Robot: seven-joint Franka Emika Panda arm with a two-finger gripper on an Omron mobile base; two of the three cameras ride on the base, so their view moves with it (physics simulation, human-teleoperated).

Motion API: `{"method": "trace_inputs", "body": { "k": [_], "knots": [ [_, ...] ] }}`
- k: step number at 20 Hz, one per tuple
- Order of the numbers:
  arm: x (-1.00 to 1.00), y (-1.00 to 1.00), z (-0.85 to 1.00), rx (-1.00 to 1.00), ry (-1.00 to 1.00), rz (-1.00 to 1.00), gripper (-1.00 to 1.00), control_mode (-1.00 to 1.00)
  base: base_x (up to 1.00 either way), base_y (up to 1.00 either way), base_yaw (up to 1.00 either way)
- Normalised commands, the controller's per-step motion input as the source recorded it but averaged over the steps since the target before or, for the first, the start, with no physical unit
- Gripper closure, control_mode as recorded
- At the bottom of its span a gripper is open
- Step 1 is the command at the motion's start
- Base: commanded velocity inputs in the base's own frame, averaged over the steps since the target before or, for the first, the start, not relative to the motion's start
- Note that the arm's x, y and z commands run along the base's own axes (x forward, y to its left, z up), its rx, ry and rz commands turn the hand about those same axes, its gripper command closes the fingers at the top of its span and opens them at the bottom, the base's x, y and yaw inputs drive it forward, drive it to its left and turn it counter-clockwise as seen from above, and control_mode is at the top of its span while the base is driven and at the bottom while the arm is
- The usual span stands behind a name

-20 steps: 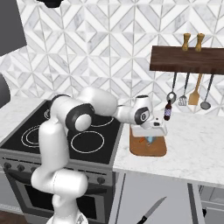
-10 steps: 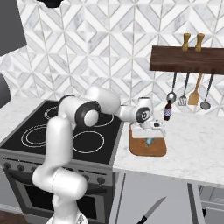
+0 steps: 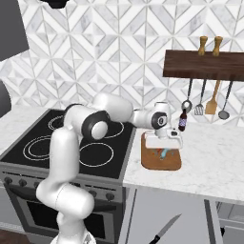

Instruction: Place the appropriate cutting tool for cutting the carrot skin on the cutting board.

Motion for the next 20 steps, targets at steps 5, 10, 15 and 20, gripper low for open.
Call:
{"method": "trace_inputs", "body": {
  "k": [5,10,15,20],
  "knots": [
    [-0.66,0.16,0.67,0.00,-0.01,0.00,-1.00,-1.00,0.00,0.00,0.00],
    [-0.78,0.37,0.55,0.00,-0.04,0.00,-1.00,-1.00,0.00,0.00,0.00],
    [-0.85,0.61,0.43,-0.03,-0.04,0.00,-1.00,-1.00,0.00,0.00,0.00],
    [-0.95,0.71,0.44,-0.06,-0.10,0.02,-1.00,-1.00,0.00,0.00,0.00]
  ]
}}
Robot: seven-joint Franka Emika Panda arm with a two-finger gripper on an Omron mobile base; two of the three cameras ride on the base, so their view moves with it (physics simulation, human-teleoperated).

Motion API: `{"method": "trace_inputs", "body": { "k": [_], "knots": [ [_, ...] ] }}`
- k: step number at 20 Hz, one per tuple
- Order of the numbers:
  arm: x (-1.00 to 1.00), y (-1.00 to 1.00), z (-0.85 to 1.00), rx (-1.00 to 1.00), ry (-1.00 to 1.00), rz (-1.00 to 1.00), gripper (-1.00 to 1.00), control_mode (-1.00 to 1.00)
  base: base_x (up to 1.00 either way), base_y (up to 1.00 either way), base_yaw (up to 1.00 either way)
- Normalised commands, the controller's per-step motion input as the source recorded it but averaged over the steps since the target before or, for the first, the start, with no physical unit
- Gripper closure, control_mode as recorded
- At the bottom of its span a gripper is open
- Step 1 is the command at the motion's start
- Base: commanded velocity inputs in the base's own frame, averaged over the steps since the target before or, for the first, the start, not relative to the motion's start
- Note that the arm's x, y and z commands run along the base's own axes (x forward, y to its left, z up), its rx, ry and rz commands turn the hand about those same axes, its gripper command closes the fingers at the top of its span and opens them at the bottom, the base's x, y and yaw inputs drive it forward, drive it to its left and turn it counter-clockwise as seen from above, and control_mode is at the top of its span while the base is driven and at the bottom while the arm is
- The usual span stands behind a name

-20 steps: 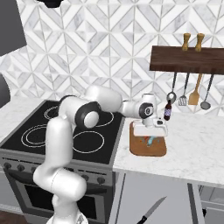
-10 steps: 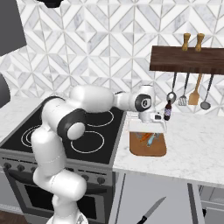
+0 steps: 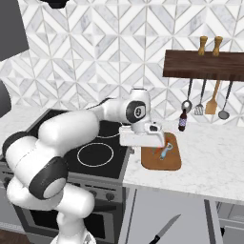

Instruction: Place the appropriate cutting tool for cutting the carrot skin on the cutting board.

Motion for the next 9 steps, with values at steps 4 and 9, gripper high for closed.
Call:
{"method": "trace_inputs", "body": {
  "k": [4,9],
  "knots": [
    [-0.94,0.69,0.59,-0.08,-0.15,0.03,-1.00,-1.00,0.00,0.00,0.00],
    [-0.94,0.67,0.64,-0.13,-0.23,0.06,-1.00,-1.00,0.00,0.00,0.00]
  ]
}}
